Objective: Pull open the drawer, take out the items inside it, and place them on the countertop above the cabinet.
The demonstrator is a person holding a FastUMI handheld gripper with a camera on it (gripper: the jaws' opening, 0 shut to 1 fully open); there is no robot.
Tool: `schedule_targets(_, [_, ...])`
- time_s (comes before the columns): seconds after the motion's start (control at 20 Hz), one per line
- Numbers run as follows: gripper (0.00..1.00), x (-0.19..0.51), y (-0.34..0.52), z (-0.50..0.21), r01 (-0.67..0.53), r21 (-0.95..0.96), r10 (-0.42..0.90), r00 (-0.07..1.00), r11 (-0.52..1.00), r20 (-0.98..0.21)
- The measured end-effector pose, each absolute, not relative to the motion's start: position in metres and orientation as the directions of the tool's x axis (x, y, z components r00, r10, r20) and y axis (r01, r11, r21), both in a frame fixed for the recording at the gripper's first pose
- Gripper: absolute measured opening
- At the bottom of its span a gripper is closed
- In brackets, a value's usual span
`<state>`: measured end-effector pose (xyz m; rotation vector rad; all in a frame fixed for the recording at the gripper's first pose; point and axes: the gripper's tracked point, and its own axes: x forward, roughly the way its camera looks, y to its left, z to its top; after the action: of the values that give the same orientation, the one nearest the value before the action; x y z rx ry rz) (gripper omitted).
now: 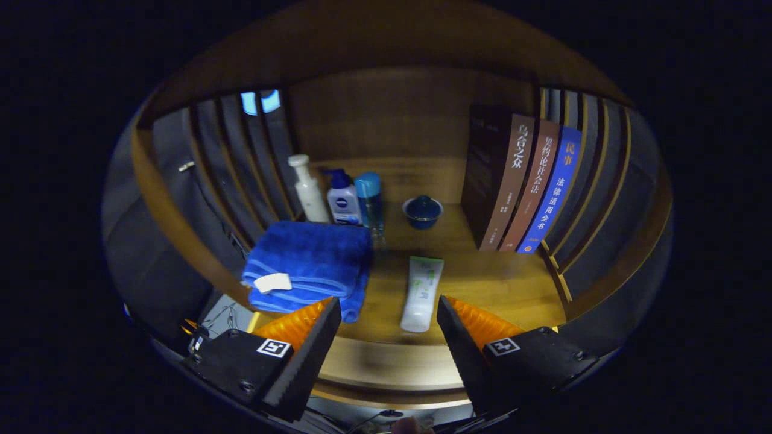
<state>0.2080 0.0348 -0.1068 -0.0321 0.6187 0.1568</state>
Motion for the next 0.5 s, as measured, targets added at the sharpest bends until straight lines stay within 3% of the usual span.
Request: schedule_targets(0.5, [1.0, 0.095, 0.023, -0.103, -0.097, -0.048, 0.082, 0.965, 0.994, -0.25])
